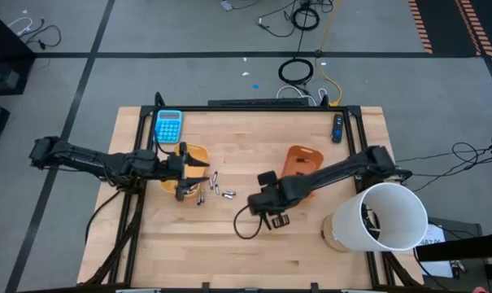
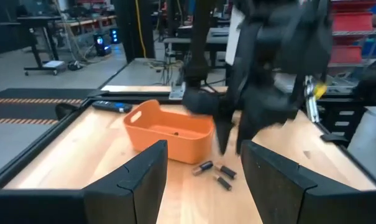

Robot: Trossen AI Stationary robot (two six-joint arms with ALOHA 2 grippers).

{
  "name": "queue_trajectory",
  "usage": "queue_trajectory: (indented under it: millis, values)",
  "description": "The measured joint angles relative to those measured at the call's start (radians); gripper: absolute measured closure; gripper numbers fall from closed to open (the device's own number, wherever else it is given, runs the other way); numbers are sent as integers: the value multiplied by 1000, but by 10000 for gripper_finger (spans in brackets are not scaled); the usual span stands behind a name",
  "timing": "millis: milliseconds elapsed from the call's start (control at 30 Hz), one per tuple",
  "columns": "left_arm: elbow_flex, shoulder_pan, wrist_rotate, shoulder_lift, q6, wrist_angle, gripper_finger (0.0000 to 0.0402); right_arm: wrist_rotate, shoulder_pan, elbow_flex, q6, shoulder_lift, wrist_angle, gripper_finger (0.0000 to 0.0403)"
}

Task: Sort batteries
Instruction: Put the black battery into the orange bin

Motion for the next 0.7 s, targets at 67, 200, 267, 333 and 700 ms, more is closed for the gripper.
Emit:
queue_trajectory:
  millis: [67, 200, 267, 333, 700]
  values:
    - [5, -11, 0, 0, 0, 3, 187, -3, 2, 0, -13, 35, -7, 247]
    - [11, -26, 0, 0, -1, 3, 187, -54, -4, 0, -44, 86, -13, 242]
    - [11, -28, 0, 0, -6, 0, 187, -69, -9, 0, -58, 86, -29, 247]
    - [11, -31, 0, 0, -24, -6, 187, -68, -11, 0, -86, 82, -53, 253]
    - [11, -31, -11, 0, -77, -67, 187, -69, 5, -1, -171, 150, -87, 268]
